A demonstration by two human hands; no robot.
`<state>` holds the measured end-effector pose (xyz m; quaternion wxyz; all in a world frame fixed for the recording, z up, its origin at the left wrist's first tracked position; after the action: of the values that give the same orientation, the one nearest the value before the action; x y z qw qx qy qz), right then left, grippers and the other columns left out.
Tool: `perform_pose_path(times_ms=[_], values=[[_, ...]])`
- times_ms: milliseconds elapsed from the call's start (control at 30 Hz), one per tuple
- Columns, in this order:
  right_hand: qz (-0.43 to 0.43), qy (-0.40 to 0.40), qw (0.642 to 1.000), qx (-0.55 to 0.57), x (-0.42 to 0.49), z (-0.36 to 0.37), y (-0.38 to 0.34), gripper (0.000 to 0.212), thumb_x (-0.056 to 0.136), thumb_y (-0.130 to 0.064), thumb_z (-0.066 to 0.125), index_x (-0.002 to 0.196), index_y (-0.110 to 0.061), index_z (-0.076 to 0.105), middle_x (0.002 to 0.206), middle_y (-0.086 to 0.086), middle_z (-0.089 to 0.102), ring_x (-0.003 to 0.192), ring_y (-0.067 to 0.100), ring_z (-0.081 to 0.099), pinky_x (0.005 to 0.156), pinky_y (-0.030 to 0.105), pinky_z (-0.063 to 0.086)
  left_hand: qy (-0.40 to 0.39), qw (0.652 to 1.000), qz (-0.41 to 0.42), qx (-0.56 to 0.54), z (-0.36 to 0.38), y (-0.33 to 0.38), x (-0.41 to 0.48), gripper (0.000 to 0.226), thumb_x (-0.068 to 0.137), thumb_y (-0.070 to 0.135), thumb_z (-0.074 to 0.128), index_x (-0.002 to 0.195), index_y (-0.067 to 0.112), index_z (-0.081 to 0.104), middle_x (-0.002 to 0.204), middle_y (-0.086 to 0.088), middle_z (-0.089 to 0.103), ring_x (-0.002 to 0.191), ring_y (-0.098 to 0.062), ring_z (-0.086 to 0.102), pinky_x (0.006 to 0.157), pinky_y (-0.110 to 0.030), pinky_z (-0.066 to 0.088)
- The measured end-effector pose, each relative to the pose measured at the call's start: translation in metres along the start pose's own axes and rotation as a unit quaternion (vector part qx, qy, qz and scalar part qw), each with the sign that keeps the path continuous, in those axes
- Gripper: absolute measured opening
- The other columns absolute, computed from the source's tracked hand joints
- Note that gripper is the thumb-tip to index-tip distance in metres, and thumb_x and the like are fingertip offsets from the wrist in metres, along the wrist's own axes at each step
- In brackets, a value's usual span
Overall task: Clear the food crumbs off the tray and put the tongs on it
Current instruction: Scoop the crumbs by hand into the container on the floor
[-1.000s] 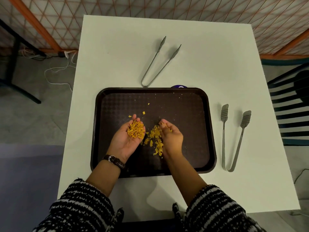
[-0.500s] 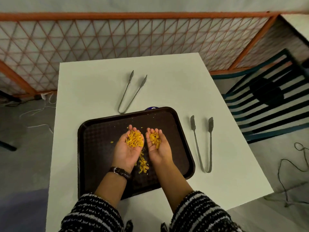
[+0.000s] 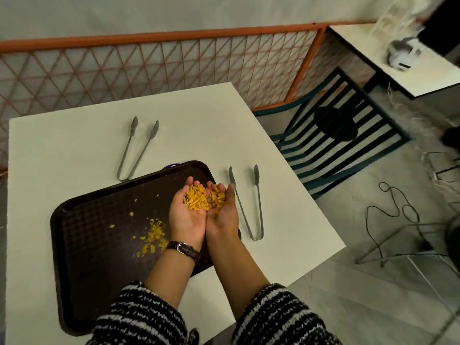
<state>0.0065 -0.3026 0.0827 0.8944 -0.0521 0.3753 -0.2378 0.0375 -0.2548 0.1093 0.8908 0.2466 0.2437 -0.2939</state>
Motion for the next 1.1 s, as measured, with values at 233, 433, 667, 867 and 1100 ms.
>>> perform_pose_path(times_ms=[233,433,667,867,1100], values=[[-0.06,0.005,0.996,0.071,-0.045,-0.064,-0.112,0.033,0.091,-0.033,0.055,0.069,-0.009,0.06,0.069,0.01,0.064,0.066,0.024,0.066,0.076,0.04,0.053,-0.054,0.995,-0.076,0.046,0.022,-0.126,-0.052,0.022,0.093,0.015,0.041,0.081,0.016,0.06,0.069,-0.001,0.06,0.069,-0.02,0.063,0.074,-0.036,0.055],[-0.12,0.048,0.991,0.039,-0.084,-0.181,-0.203,0.029,0.09,-0.032,0.058,0.074,-0.008,0.059,0.075,0.01,0.061,0.073,0.025,0.063,0.082,0.042,0.053,-0.031,0.988,-0.115,0.1,-0.02,-0.259,-0.103,0.021,0.091,0.015,0.043,0.084,0.017,0.063,0.069,0.001,0.066,0.072,-0.018,0.063,0.078,-0.035,0.05],[-0.139,0.167,0.976,-0.009,-0.095,-0.379,-0.251,0.021,0.09,-0.021,0.058,0.077,-0.006,0.06,0.07,0.009,0.063,0.064,0.023,0.066,0.065,0.035,0.057,0.044,0.973,-0.179,0.14,-0.141,-0.413,-0.133,0.027,0.094,0.016,0.037,0.079,0.016,0.059,0.065,0.0,0.065,0.063,-0.016,0.065,0.073,-0.03,0.052],[-0.051,0.326,0.944,-0.026,-0.044,-0.546,-0.218,0.015,0.088,-0.008,0.058,0.078,-0.001,0.065,0.093,0.02,0.065,0.093,0.036,0.063,0.099,0.052,0.046,0.16,0.919,-0.229,0.278,-0.286,-0.496,-0.093,0.018,0.094,0.018,0.045,0.088,0.013,0.061,0.088,-0.008,0.064,0.079,-0.019,0.062,0.078,-0.031,0.051],[0.053,0.37,0.919,-0.124,0.014,-0.634,-0.217,0.042,0.099,-0.03,0.038,0.121,0.003,0.054,0.117,0.018,0.06,0.116,0.032,0.054,0.105,0.042,0.039,0.167,0.823,-0.297,0.454,-0.362,-0.545,-0.033,0.029,0.1,0.025,0.032,0.093,0.009,0.055,0.069,-0.007,0.065,0.07,-0.017,0.064,0.068,-0.027,0.053]])
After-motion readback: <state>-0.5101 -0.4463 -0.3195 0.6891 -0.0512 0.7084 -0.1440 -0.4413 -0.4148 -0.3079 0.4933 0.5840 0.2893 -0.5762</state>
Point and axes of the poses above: each hand's wrist, its own x-axis towards the middle knuckle, its own z-axis out of the palm, y = z × x, the point moved 6 cm from there along x, towards the middle knuckle
